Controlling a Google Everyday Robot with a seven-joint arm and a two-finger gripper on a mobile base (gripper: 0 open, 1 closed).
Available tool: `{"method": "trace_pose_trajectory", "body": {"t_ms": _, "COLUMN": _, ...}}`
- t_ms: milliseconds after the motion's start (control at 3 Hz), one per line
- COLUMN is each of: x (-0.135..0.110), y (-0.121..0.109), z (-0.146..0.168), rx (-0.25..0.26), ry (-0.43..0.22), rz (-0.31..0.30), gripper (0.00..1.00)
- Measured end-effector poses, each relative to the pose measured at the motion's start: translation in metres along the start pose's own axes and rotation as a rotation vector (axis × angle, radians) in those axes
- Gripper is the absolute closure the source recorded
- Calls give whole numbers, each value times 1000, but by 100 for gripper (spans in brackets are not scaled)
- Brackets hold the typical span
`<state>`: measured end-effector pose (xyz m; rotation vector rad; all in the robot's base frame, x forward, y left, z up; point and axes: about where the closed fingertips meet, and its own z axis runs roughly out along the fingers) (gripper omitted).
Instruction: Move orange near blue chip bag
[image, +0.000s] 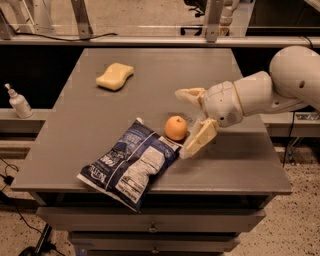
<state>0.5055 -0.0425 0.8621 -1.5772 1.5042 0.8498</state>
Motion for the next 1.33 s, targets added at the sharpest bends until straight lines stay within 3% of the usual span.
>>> {"method": "trace_pose_trajectory", "body": {"t_ms": 333, "x": 0, "y": -10, "z": -18, "rx": 32, "ry": 14, "rz": -4, "gripper": 0}}
{"method": "trace_pose_trajectory", "body": {"t_ms": 667, "x": -4, "y": -27, "z": -67, "rx": 118, "ry": 47, "rz": -31, "gripper": 0}}
{"method": "trace_pose_trajectory", "body": {"t_ms": 1333, "x": -25, "y": -47, "z": -198, "rx": 276, "ry": 176, "rz": -89, "gripper": 0}}
